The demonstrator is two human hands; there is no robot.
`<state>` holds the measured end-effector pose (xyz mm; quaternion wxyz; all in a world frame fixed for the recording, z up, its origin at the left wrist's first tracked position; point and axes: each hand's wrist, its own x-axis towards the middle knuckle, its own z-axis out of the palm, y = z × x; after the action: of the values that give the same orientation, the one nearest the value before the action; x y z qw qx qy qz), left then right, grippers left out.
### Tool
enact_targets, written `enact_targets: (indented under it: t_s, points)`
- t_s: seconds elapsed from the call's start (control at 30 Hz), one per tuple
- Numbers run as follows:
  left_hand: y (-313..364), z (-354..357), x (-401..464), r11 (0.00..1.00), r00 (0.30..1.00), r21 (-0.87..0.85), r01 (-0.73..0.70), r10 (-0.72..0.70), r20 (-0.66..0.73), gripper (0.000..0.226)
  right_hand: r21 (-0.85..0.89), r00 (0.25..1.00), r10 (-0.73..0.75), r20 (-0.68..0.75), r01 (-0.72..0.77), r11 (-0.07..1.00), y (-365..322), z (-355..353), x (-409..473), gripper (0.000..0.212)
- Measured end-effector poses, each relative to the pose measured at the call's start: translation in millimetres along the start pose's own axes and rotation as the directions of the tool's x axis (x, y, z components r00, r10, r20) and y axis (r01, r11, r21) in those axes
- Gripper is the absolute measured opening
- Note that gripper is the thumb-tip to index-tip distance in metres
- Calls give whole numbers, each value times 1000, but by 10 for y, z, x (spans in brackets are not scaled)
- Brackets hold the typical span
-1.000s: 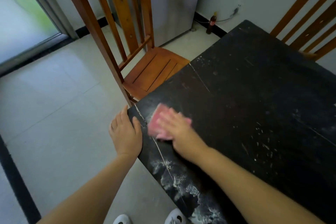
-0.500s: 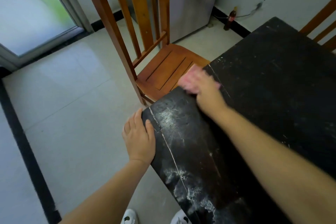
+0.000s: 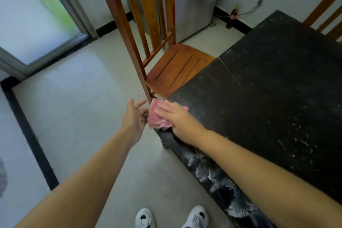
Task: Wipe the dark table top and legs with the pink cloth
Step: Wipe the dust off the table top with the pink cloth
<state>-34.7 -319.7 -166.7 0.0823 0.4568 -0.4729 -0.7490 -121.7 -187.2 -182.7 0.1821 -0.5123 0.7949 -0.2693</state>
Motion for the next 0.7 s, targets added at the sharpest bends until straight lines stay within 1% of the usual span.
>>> enact_targets:
  t_s: [0.07, 0.13, 0.17, 0.23, 0.3, 0.33, 0.37, 0.4, 0.43, 0.47, 0.5, 0.53, 0.57, 0.63, 0.67, 0.7]
  points:
    - [18, 29, -50, 998, 1000, 58, -13, 12, 18, 52, 32, 979, -173, 112, 170, 985, -130, 196, -325, 57]
    - [15, 110, -131, 971, 997, 227, -76, 68, 43, 48, 65, 938, -247, 242, 238, 969, -83, 183, -675, 49]
    - [15, 160, -189, 934, 993, 339, -114, 97, 67, 47, 83, 925, -233, 299, 219, 972, -49, 109, -848, 47]
    - [-29, 238, -240, 806, 979, 556, -200, 179, 93, 42, 178, 930, -126, 346, 67, 982, -37, -152, -1106, 50]
    - [-127, 267, -194, 610, 939, 729, -309, 319, 131, 34, 260, 972, 22, 232, -84, 962, 31, -456, -1084, 62]
    - [-190, 283, -164, 528, 921, 781, -333, 359, 150, 32, 248, 985, 119, 127, -148, 957, 126, -595, -975, 64]
    - [-253, 293, -138, 483, 914, 809, -336, 374, 156, 30, 224, 977, 215, 15, -213, 951, 261, -706, -845, 65]
    - [-301, 305, -123, 462, 907, 819, -340, 391, 156, 31, 195, 951, 293, -104, -269, 943, 414, -768, -721, 65]
    - [-333, 308, -103, 458, 903, 821, -342, 402, 153, 33, 169, 918, 353, -183, -324, 931, 521, -774, -631, 64]
    - [-341, 312, -105, 463, 901, 817, -344, 408, 148, 35, 126, 895, 386, -221, -367, 922, 571, -719, -597, 63]
    - [-342, 309, -103, 472, 901, 812, -343, 411, 142, 36, 84, 893, 391, -222, -382, 920, 552, -604, -637, 64]
    - [-342, 302, -99, 463, 898, 817, -344, 415, 143, 36, 32, 913, 344, -217, -346, 938, 482, -426, -725, 65]
    - [-335, 298, -102, 427, 895, 836, -343, 420, 152, 36, 11, 943, 270, -196, -274, 962, 341, -234, -864, 64]
    - [-344, 320, -147, 286, 886, 896, -339, 417, 202, 44, -12, 988, 81, -129, -83, 996, 0, 139, -1186, 48]
    - [-363, 344, -186, 212, 880, 913, -348, 408, 241, 48, -11, 995, -24, -98, 23, 1000, -170, 275, -1340, 42]
    - [-395, 365, -211, 156, 869, 915, -373, 405, 285, 50, 34, 995, -80, -66, 82, 996, -279, 360, -1470, 40]
